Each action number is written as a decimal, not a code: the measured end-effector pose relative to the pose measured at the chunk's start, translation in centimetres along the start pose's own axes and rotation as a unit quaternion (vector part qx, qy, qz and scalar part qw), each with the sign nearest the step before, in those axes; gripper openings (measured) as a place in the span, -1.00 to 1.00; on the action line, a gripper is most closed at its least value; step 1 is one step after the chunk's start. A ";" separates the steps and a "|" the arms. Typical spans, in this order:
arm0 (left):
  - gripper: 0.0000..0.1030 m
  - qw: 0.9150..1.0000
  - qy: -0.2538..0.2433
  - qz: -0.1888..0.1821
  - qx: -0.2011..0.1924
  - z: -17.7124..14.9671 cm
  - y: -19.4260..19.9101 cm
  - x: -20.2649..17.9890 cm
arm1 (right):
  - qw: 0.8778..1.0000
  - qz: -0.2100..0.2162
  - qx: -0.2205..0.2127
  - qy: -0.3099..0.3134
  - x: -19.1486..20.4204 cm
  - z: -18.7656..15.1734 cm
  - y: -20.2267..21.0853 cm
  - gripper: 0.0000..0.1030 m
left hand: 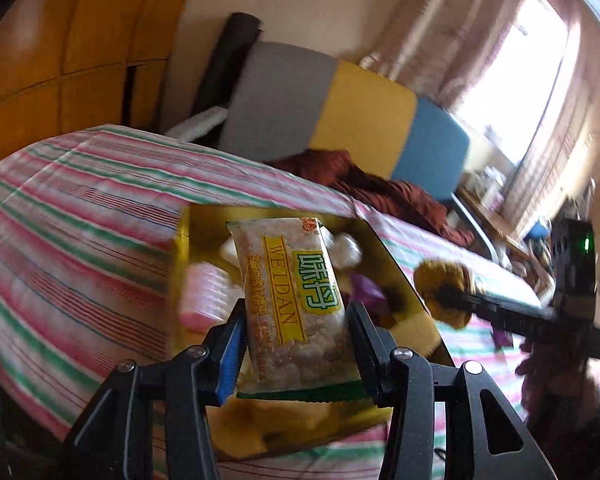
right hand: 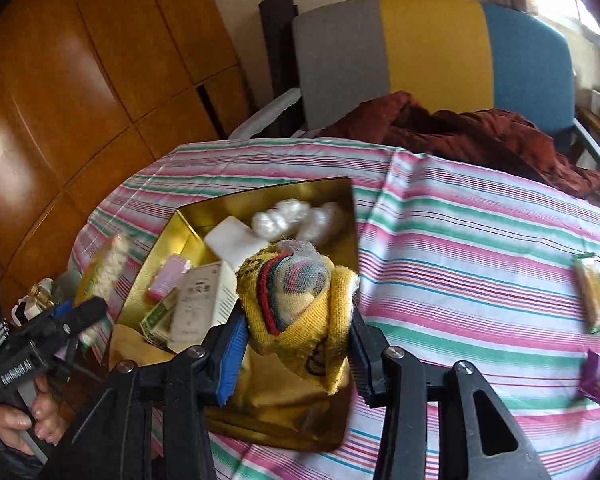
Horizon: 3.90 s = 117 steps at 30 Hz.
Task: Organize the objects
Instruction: 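Carry the WEIDAN packet and plush toy into the gold tray and open both tools, then move both tools back to the remaining WEIDAN packet and purple packet, then grasp the purple snack packet with the right tool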
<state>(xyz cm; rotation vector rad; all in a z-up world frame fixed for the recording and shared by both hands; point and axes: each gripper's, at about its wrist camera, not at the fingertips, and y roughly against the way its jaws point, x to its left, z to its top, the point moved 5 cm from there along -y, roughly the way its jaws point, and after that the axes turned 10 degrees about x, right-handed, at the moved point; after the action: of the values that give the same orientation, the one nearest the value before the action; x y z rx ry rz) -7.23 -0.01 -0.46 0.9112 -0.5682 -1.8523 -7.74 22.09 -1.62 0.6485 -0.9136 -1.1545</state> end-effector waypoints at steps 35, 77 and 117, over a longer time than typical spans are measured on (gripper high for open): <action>0.49 0.996 0.047 0.066 0.023 -0.2 -2.9 1.8 | 0.974 -0.187 -0.128 0.028 2.2 -1.7 3.1 0.67; 0.74 0.984 -0.133 0.116 -0.001 -3.5 -1.1 -8.8 | 0.979 -0.196 -0.029 -0.057 -8.8 -5.5 5.9 0.73; 0.74 0.958 -0.277 0.046 0.061 -3.9 -9.3 -24.1 | 0.889 -0.226 -0.009 -0.399 -33.7 -11.3 10.5 0.73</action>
<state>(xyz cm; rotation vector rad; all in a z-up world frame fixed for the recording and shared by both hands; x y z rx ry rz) -2.98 25.74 -1.21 0.4178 -1.0566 -2.0030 2.66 57.18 -7.56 0.3593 -1.4853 -1.9156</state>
